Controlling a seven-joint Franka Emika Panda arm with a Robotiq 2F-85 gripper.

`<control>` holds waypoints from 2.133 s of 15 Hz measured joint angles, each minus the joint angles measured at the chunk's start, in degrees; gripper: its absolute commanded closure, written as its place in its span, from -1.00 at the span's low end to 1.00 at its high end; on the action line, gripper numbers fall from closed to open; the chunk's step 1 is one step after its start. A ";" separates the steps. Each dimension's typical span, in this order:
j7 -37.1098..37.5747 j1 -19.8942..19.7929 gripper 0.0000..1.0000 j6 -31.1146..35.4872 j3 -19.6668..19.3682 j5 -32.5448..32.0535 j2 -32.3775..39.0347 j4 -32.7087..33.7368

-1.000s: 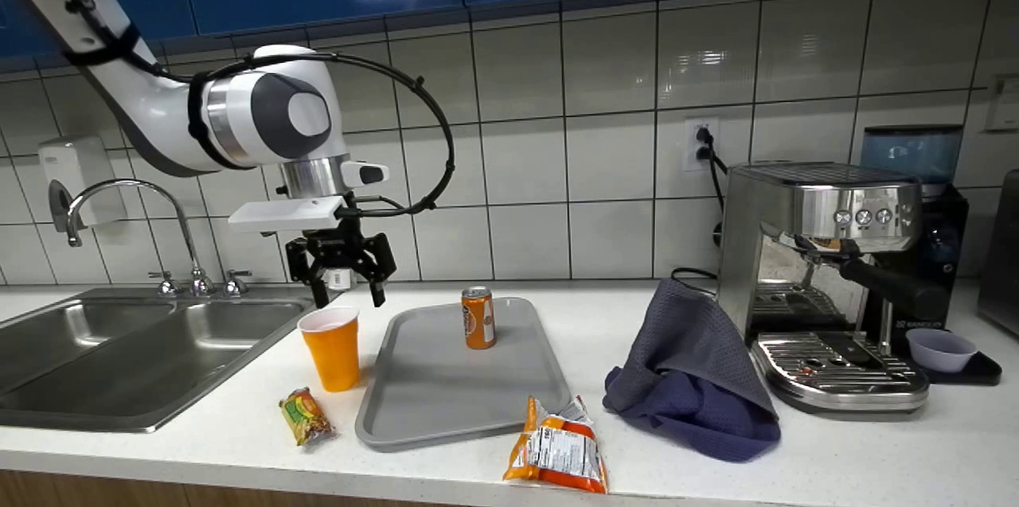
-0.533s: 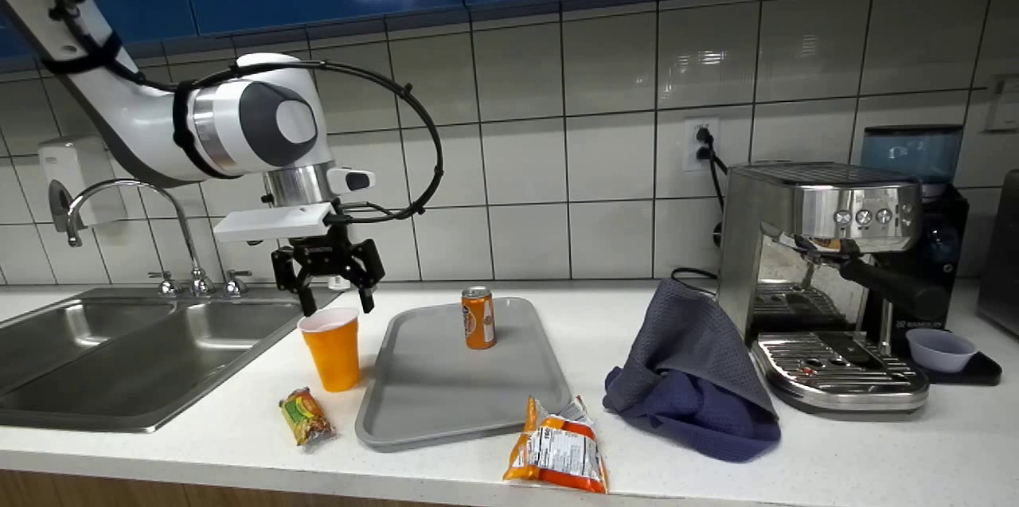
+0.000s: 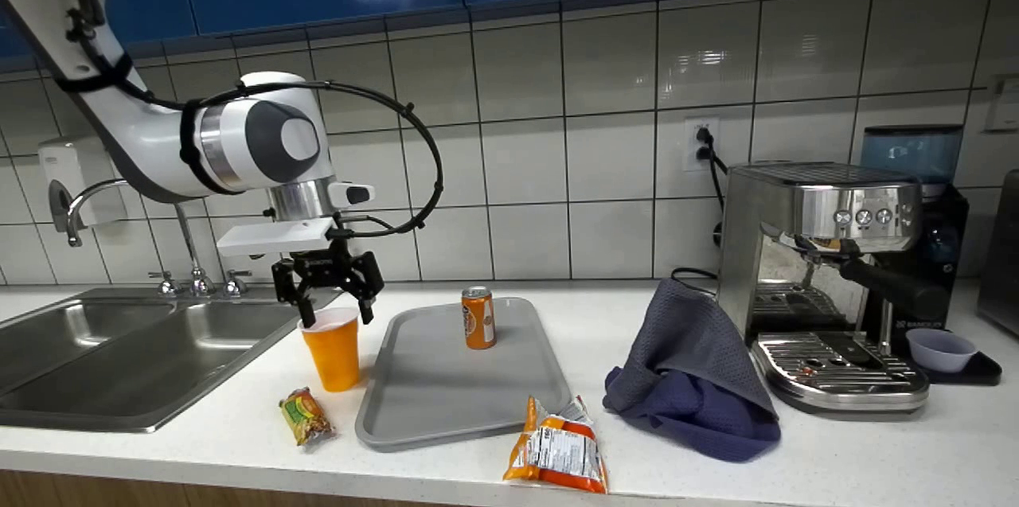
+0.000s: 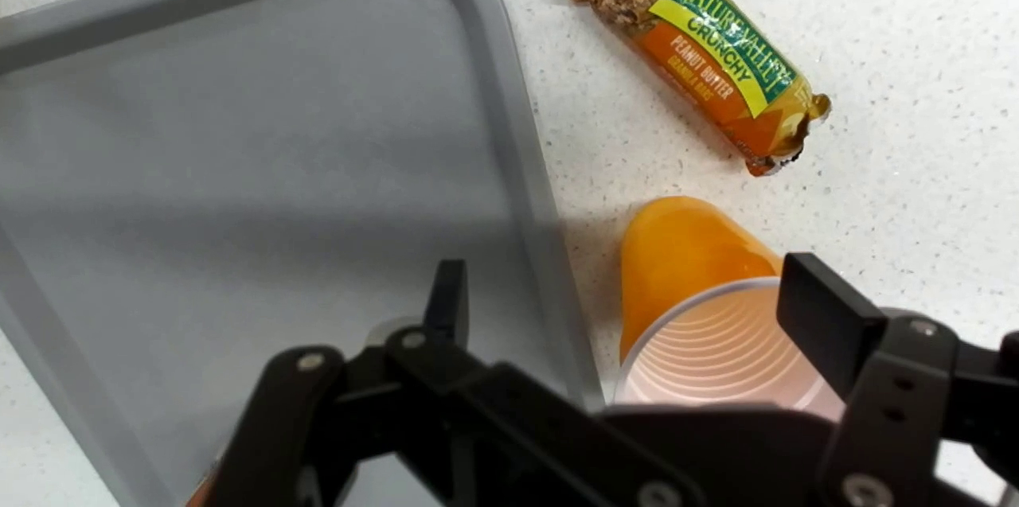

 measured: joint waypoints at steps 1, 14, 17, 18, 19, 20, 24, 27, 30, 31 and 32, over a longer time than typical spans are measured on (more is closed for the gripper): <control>0.03 0.04 -1.00 0.53 0.00 0.00 0.67 0.41; 0.96 0.48 -0.47 2.16 -0.14 -0.24 8.92 7.65; 0.99 0.51 0.02 2.37 -0.21 -0.24 9.95 8.56; 1.00 0.52 0.16 2.39 -0.23 -0.24 10.05 8.74; 1.00 0.52 0.33 2.41 -0.25 -0.24 10.06 8.86; 1.00 0.52 0.46 2.42 -0.26 -0.24 10.06 8.96; 1.00 0.52 0.99 2.57 -0.33 -0.24 10.06 9.11; 1.00 0.53 0.99 2.79 -0.39 -0.24 9.98 9.11; 1.00 0.57 0.97 2.93 -0.39 -0.23 9.31 9.10; 1.00 0.57 0.97 3.05 -0.40 -0.23 9.14 9.07; 1.00 0.57 0.97 3.17 -0.40 -0.18 8.89 8.99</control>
